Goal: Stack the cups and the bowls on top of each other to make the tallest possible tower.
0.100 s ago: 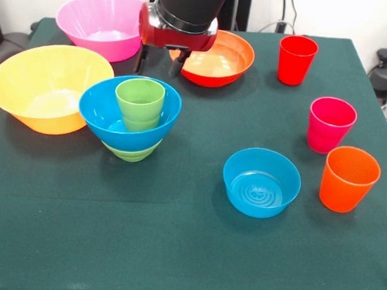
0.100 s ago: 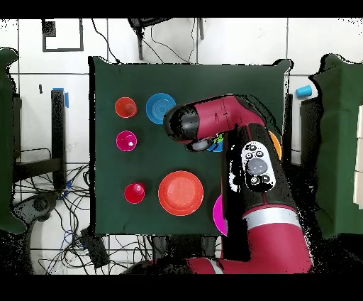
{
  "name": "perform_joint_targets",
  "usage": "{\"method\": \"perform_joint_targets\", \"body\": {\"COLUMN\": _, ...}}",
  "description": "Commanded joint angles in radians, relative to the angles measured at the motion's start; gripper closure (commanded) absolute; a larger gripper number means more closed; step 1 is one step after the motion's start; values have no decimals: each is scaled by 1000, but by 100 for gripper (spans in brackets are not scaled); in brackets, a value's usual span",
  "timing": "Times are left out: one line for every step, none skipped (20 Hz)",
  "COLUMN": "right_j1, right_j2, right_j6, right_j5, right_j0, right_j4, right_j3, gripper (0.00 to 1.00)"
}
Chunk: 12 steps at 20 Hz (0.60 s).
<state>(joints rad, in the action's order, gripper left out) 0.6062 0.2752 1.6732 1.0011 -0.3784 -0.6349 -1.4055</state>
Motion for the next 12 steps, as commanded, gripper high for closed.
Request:
{"method": "perform_joint_targets", "body": {"right_j1": 1, "right_j2": 145, "right_j6": -265, "right_j5": -80, "right_j0": -35, "right_j4": 4, "right_j3": -100, "gripper": 0}}
{"method": "perform_joint_targets", "body": {"right_j1": 0, "right_j2": 148, "right_j6": -253, "right_j5": -87, "right_j0": -33, "right_j4": 0, "right_j3": -107, "gripper": 0}}
{"method": "perform_joint_targets", "body": {"right_j1": 1, "right_j2": 151, "right_j6": -248, "right_j5": -91, "right_j0": -37, "right_j4": -3, "right_j3": -110, "gripper": 0}}
{"method": "perform_joint_targets", "body": {"right_j1": 5, "right_j2": 155, "right_j6": -244, "right_j5": -93, "right_j0": -40, "right_j4": -5, "right_j3": -116, "gripper": 0}}
{"method": "perform_joint_targets", "body": {"right_j1": 6, "right_j2": 161, "right_j6": -239, "right_j5": -95, "right_j0": -42, "right_j4": -5, "right_j3": -117, "gripper": 0}}
{"method": "perform_joint_targets", "body": {"right_j1": 9, "right_j2": 166, "right_j6": -235, "right_j5": -96, "right_j0": -45, "right_j4": -5, "right_j3": -122, "gripper": 0}}
{"method": "perform_joint_targets", "body": {"right_j1": 10, "right_j2": 174, "right_j6": -229, "right_j5": -104, "right_j0": -52, "right_j4": -2, "right_j3": -127, "gripper": 0}}
{"method": "perform_joint_targets", "body": {"right_j1": 12, "right_j2": 180, "right_j6": -225, "right_j5": -109, "right_j0": -55, "right_j4": -1, "right_j3": -132, "gripper": 0}}
{"method": "perform_joint_targets", "body": {"right_j1": 10, "right_j2": 193, "right_j6": -220, "right_j5": -128, "right_j0": -64, "right_j4": 4, "right_j3": -140, "gripper": 0}}
{"method": "perform_joint_targets", "body": {"right_j1": 10, "right_j2": 204, "right_j6": -216, "right_j5": -142, "right_j0": -71, "right_j4": 7, "right_j3": -148, "gripper": 0}}
{"method": "perform_joint_targets", "body": {"right_j1": 5, "right_j2": 223, "right_j6": -213, "right_j5": -175, "right_j0": -86, "right_j4": 14, "right_j3": -159, "gripper": 0}}
{"method": "perform_joint_targets", "body": {"right_j1": 1, "right_j2": 234, "right_j6": -209, "right_j5": -191, "right_j0": -94, "right_j4": 15, "right_j3": -166, "gripper": 0}}
